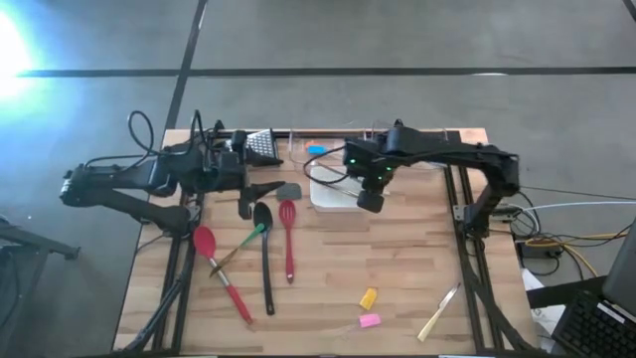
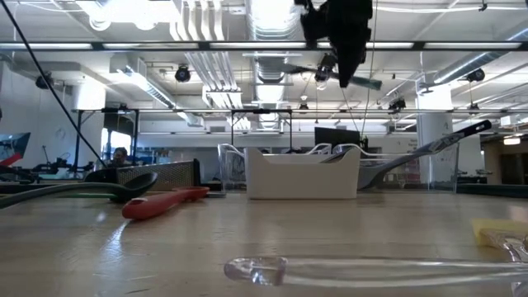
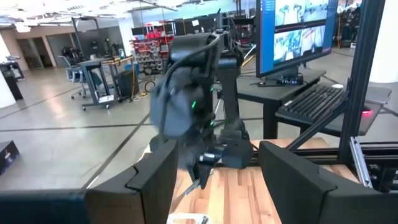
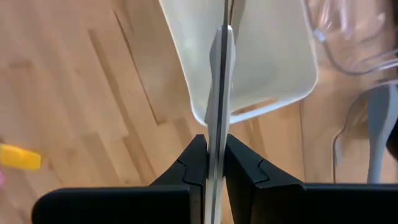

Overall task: Pick & Place Kitchen Items
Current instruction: Put the white table knife into the white bin

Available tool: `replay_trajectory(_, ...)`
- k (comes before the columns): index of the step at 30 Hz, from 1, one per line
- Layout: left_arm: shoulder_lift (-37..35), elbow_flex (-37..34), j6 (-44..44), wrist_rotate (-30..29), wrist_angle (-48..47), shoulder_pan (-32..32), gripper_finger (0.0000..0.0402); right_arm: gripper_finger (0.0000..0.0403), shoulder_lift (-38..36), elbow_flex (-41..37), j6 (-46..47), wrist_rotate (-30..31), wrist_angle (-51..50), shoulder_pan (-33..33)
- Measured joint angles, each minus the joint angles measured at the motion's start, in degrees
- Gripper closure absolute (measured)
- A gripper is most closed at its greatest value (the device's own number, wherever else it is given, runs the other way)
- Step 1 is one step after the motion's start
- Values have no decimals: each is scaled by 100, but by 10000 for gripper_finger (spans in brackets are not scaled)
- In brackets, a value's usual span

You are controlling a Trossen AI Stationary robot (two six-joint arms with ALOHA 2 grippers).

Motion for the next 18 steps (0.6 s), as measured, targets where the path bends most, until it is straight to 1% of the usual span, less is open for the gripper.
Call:
replay_trajectory(7, 157, 0, 0, 0, -4, 0, 172, 379, 855, 465, -230, -611, -681, -298)
replay_trajectory(11, 263, 0, 0, 0, -7, 0, 172, 379, 1237, 763, -316, -728, -1011, -358)
replay_trajectory(15, 354, 0, 0, 0, -4, 0, 172, 379, 1573, 1044, -389, -750, -1015, -381)
replay_trajectory(18, 438, 0, 0, 0, -3, -1, 172, 379, 1713, 1151, -431, -1022, -1013, -419)
